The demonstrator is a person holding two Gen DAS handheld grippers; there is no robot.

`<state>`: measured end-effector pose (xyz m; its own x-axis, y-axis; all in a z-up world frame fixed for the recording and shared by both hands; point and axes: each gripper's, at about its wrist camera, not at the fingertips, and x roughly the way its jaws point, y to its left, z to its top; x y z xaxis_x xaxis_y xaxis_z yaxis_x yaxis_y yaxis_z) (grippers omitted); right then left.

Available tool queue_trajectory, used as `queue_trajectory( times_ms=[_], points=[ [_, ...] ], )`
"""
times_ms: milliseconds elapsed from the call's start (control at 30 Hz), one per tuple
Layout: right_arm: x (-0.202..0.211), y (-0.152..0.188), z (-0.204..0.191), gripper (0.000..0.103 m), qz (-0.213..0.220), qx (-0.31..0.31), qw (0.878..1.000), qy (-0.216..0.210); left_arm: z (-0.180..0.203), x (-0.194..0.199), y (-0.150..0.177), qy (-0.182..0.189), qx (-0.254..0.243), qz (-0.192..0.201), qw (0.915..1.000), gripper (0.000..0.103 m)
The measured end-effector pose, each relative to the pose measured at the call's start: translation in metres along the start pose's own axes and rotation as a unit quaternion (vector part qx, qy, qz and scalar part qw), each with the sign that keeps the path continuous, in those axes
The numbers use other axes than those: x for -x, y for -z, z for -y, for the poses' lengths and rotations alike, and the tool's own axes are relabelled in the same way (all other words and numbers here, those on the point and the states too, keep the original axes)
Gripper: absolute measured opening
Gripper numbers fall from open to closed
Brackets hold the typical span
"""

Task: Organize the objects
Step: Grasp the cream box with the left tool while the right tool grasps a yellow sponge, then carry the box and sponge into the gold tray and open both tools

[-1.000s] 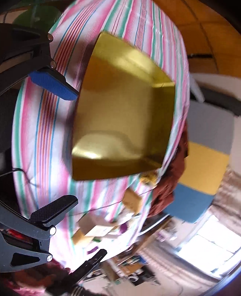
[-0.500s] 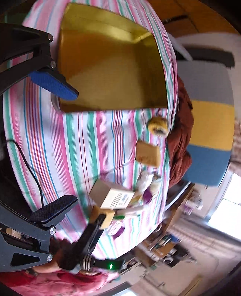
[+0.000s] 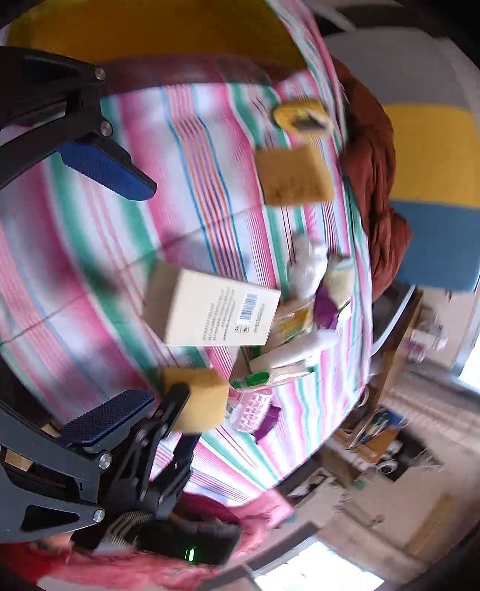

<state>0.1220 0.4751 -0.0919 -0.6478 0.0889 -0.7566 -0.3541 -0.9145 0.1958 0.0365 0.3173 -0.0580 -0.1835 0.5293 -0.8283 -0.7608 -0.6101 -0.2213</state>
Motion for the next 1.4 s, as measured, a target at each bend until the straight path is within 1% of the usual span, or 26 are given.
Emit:
queue_trajectory(
  times_ms=[67, 100, 167, 200, 233, 267, 300, 333, 400, 433, 467, 533, 600, 633, 667, 833, 1000, 1267, 1400],
  points=[
    [0.002, 0.002, 0.003, 0.062, 0.001, -0.007, 1.0, -0.008, 0.007, -0.014, -0.006, -0.009, -0.028, 0.002, 0.9996, 0.103],
    [0.002, 0.003, 0.004, 0.062, 0.002, -0.007, 1.0, -0.011, 0.009, -0.023, -0.01, -0.02, -0.037, -0.001, 0.9991, 0.103],
    [0.001, 0.004, 0.004, 0.061, 0.0, -0.008, 1.0, -0.017, 0.012, -0.034, -0.015, -0.028, -0.051, 0.007, 0.9983, 0.103],
    [-0.001, 0.005, 0.005, 0.061, -0.002, -0.01, 1.0, -0.02, 0.012, -0.04, -0.017, -0.038, -0.052, 0.002, 0.9979, 0.103],
    [-0.002, 0.006, 0.005, 0.06, -0.005, -0.012, 1.0, -0.025, 0.01, -0.045, -0.019, -0.038, -0.045, -0.003, 0.9983, 0.103],
    [-0.004, 0.007, 0.005, 0.06, -0.008, -0.015, 0.999, -0.03, 0.008, -0.048, -0.021, -0.031, -0.037, 0.0, 0.9989, 0.103],
    [-0.005, 0.009, 0.005, 0.06, -0.011, -0.017, 0.999, -0.033, 0.005, -0.05, -0.023, -0.03, -0.029, 0.01, 0.9991, 0.103],
    [-0.006, 0.009, 0.004, 0.06, -0.012, -0.016, 0.999, -0.033, 0.004, -0.051, -0.023, -0.032, -0.026, 0.01, 0.9991, 0.102],
    [-0.005, 0.01, 0.002, 0.059, -0.009, -0.011, 0.999, -0.031, 0.002, -0.053, -0.024, -0.027, -0.023, 0.013, 0.9993, 0.094],
    [-0.005, 0.01, 0.002, 0.059, -0.01, -0.01, 0.999, -0.031, 0.002, -0.054, -0.024, -0.031, -0.021, 0.016, 0.9992, 0.082],
    [-0.005, 0.01, 0.002, 0.059, -0.01, -0.011, 0.999, -0.031, 0.0, -0.056, -0.024, -0.036, -0.019, 0.017, 0.999, 0.075],
    [-0.004, 0.01, 0.002, 0.059, -0.009, -0.012, 0.999, -0.03, -0.003, -0.061, -0.023, -0.027, -0.012, 0.008, 0.9995, 0.075],
    [-0.004, 0.01, 0.0, 0.058, -0.009, -0.01, 1.0, -0.027, -0.006, -0.064, -0.019, -0.018, -0.005, -0.001, 0.9998, 0.069],
    [-0.004, 0.01, 0.001, 0.057, -0.01, -0.01, 1.0, -0.026, -0.009, -0.064, -0.016, -0.002, -0.001, 0.001, 1.0, 0.059],
    [-0.003, 0.01, 0.0, 0.056, -0.01, -0.01, 1.0, -0.025, -0.01, -0.063, -0.014, 0.007, 0.0, 0.006, 1.0, 0.053],
    [0.004, 0.008, -0.008, 0.053, -0.005, 0.003, 1.0, -0.013, -0.017, -0.048, -0.004, 0.028, 0.016, 0.021, 0.9993, 0.052],
    [0.014, 0.007, -0.02, 0.053, 0.0, 0.008, 1.0, -0.018, -0.033, -0.028, 0.009, 0.044, 0.041, 0.038, 0.9975, 0.052],
    [0.02, 0.009, -0.058, 0.053, -0.001, 0.026, 0.999, -0.044, -0.053, 0.024, 0.03, 0.06, 0.063, 0.089, 0.9922, 0.052],
    [0.022, 0.007, -0.087, 0.053, 0.001, 0.047, 0.997, -0.065, -0.068, 0.052, 0.039, 0.053, 0.07, 0.118, 0.9891, 0.052]
  ],
)
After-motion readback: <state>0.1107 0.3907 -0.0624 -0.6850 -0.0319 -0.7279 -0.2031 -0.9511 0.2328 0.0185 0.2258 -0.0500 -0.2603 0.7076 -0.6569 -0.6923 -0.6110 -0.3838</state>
